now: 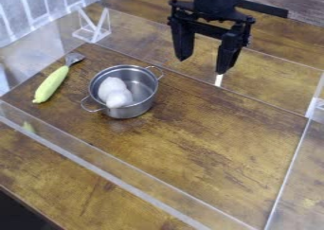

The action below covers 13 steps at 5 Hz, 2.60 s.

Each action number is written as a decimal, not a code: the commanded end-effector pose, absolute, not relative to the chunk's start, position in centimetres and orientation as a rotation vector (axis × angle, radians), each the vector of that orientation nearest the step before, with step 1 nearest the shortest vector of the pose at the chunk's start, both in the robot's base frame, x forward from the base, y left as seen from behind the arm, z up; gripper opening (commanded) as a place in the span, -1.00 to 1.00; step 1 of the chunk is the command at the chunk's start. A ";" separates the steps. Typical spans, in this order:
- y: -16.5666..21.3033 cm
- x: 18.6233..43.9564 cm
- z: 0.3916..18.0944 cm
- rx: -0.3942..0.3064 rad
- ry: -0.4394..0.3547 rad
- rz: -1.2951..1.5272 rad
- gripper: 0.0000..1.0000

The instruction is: Put the mushroom in the silver pot

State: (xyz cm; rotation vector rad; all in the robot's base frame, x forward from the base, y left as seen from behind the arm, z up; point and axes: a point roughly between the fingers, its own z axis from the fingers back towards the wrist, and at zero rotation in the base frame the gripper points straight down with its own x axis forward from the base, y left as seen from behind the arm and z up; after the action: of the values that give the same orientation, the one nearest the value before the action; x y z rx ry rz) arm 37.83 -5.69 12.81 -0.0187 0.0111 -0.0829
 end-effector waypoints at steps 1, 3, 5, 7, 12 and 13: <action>-6.5 39.0 14.9 -0.014 -0.072 -0.106 1.00; -6.5 40.3 14.7 -0.007 -0.100 -0.121 1.00; -6.3 41.1 14.9 -0.010 -0.124 -0.140 1.00; -5.7 41.9 14.1 -0.019 -0.116 -0.128 1.00; -4.9 42.7 13.9 -0.025 -0.096 -0.115 1.00; -5.1 42.6 14.4 -0.025 -0.103 -0.128 1.00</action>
State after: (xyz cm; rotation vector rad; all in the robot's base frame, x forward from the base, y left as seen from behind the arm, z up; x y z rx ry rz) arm 42.12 -5.01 11.26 -0.0221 -0.0159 -0.1233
